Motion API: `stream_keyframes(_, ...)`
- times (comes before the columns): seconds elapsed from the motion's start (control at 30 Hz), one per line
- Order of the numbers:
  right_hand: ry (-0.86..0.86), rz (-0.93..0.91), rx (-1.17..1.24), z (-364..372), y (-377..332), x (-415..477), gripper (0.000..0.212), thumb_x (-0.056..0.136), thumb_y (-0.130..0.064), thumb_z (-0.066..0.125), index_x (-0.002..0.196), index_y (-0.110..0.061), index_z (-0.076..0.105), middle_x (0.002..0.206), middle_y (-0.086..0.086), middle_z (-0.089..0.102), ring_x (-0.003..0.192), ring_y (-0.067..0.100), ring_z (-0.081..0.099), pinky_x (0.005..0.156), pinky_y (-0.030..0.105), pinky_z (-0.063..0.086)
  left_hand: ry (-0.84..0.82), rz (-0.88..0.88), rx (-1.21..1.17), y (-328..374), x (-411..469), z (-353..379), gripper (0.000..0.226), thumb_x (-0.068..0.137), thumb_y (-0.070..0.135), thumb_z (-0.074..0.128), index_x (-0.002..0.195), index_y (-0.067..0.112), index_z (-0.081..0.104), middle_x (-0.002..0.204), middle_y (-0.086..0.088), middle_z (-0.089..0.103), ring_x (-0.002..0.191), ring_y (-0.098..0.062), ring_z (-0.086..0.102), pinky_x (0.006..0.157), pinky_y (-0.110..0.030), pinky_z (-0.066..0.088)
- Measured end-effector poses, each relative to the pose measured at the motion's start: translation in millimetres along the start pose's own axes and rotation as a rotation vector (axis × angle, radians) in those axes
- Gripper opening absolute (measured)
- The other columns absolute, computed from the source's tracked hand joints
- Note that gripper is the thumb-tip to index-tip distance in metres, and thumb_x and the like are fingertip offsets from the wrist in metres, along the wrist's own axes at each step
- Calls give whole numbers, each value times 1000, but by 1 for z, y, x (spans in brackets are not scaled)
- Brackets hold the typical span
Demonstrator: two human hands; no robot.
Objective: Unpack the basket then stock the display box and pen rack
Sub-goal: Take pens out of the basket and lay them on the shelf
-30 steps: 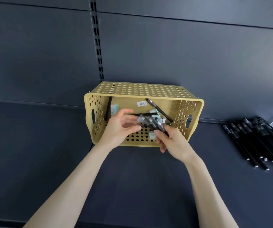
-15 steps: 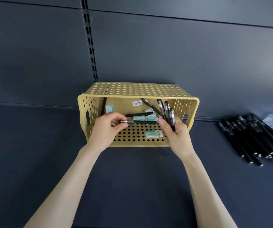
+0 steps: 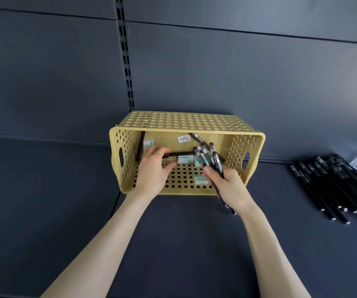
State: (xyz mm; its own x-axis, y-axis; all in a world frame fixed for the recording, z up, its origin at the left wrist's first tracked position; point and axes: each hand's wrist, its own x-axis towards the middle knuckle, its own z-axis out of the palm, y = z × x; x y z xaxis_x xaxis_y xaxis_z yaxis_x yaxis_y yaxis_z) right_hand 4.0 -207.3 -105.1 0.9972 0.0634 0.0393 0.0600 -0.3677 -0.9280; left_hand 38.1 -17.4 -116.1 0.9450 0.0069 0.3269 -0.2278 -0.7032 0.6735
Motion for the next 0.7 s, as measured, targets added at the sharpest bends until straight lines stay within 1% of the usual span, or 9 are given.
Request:
stream_keyframes(0.07, 28, 41, 106, 0, -1, 0, 27, 99, -27, 44, 81, -12, 58, 58, -6, 57, 50, 6, 45, 46, 15, 36, -12, -21, 163, -7, 5, 5, 41, 89, 21, 64, 128, 9, 55, 129, -7, 48, 118, -26, 51, 101, -38, 41)
stream_keyframes(0.13, 51, 72, 162, 2, -2, 0, 23, 100, -24, 41, 92, -9, 56, 64, -1, 65, 50, 9, 50, 42, 17, 37, -13, -12, 235, -10, 8, 9, 39, 92, 20, 61, 128, 7, 55, 130, -10, 47, 116, -30, 52, 98, -41, 43)
stream_keyframes(0.23, 50, 89, 166, 5, -3, 1, 12, 101, -20, 40, 102, -19, 52, 64, 0, 63, 45, 10, 50, 41, 22, 39, -24, 0, 282, -11, 11, 12, 30, 92, 21, 60, 118, 6, 60, 122, -10, 49, 112, -30, 52, 92, -41, 46)
stream_keyframes(0.33, 61, 97, 201, 6, -3, 0, 16, 100, -16, 40, 87, -21, 48, 58, -4, 48, 38, 3, 41, 41, 21, 35, -29, -4, 313, -9, 10, 10, 25, 92, 28, 59, 109, 9, 64, 114, -6, 50, 112, -26, 48, 85, -40, 47)
stream_keyframes(0.47, 96, 45, 276, 2, -5, -2, 16, 95, -20, 54, 79, -18, 52, 51, -7, 39, 38, 6, 30, 36, 19, 26, -12, 131, 440, -5, -2, -4, 27, 91, 38, 58, 107, 18, 68, 104, -2, 64, 109, -25, 46, 86, -38, 34)
stream_keyframes(0.53, 152, -33, 267, -1, -5, -1, 13, 91, -21, 59, 81, -14, 57, 48, -9, 40, 39, 7, 31, 37, 19, 27, -50, 176, 366, -2, -10, -14, 25, 87, 37, 63, 104, 19, 70, 95, 0, 62, 102, -23, 48, 82, -36, 34)
stream_keyframes(0.6, 182, -83, 221, -4, -5, 0, 6, 88, -23, 64, 85, -18, 64, 49, -13, 47, 41, 3, 38, 41, 14, 30, -142, 148, 128, 2, -16, -23, 22, 84, 31, 68, 103, 20, 72, 91, 5, 56, 95, -16, 51, 79, -27, 38)
stream_keyframes(0.67, 133, -89, 166, -5, -5, -1, 3, 84, -24, 69, 84, -22, 67, 50, -17, 51, 41, 0, 44, 43, 9, 32, -232, 98, -125, 8, -20, -31, 19, 81, 28, 72, 100, 26, 72, 90, 12, 58, 87, -4, 56, 77, -16, 40)
stream_keyframes(0.7, 72, -80, 152, -4, -5, -2, 4, 83, -23, 70, 82, -20, 68, 48, -17, 50, 39, 1, 42, 42, 9, 31, -236, 82, -219, 10, -20, -33, 20, 80, 29, 73, 99, 31, 72, 91, 13, 61, 86, -2, 58, 78, -15, 42)
